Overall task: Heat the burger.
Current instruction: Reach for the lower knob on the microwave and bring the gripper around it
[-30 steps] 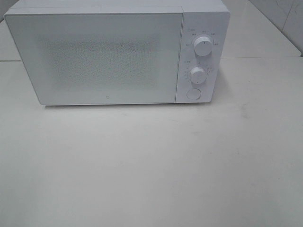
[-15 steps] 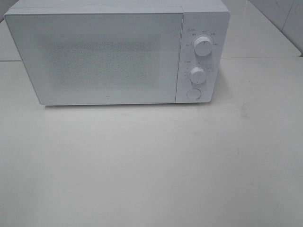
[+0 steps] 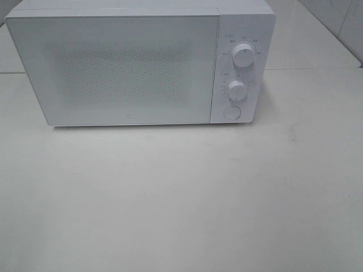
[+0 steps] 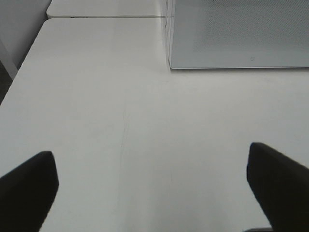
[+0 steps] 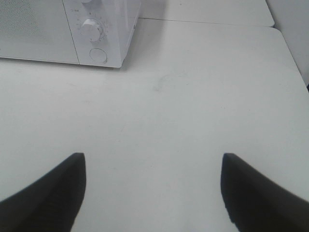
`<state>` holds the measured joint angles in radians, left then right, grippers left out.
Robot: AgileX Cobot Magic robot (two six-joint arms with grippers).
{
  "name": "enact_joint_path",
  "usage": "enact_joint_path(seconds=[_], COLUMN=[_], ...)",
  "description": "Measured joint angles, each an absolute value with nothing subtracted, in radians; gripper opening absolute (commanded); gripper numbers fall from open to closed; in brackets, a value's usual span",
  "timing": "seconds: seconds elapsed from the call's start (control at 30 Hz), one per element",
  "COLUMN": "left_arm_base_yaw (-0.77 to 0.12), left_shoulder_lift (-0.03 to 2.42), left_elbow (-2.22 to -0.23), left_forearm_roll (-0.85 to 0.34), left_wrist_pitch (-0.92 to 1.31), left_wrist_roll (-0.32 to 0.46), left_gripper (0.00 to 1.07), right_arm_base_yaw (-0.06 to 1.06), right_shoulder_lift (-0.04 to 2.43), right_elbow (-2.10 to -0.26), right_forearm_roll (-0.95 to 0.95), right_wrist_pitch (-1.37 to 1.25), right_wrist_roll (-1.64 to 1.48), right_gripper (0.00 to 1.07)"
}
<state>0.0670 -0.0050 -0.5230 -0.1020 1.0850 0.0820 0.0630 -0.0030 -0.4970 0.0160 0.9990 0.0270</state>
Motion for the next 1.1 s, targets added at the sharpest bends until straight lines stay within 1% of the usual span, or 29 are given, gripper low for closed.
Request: enact_joint_path(seconds=[0.33, 0.6, 0.87, 0.93, 1.1], left_arm_base_yaw=[0.067, 0.067, 0.067, 0.067, 0.067], left_shoulder_lift=[-0.005, -0.005, -0.005, -0.005, -0.005], left_elbow=[-0.523, -0.523, -0.523, -0.523, -0.523], left_forearm_roll=[-0.102, -0.102, -0.102, -0.102, -0.102], left_wrist_pitch=[1.085, 1.085, 1.085, 1.085, 1.085], left_wrist_roll=[0.082, 0.082, 0.082, 0.081, 0.081], left_gripper=[1.00, 1.00, 1.00, 1.00, 1.00], right_arm_base_yaw=[0.063, 0.063, 0.063, 0.063, 0.063], right_shoulder_lift=[-0.003, 0.035, 0.216, 0.311, 0.406], right_elbow=[-0.499, -0.531, -0.531, -0.531, -0.531], right_forearm_roll=[0.016, 0.031, 0.035, 0.035, 0.035], right_wrist_pitch=[0.997, 0.911, 0.808, 0.728, 0.656], right_wrist_roll=[0.027, 0.027, 0.027, 0.027, 0.027], right_gripper=[0.75, 0.75, 0.75, 0.75, 0.75])
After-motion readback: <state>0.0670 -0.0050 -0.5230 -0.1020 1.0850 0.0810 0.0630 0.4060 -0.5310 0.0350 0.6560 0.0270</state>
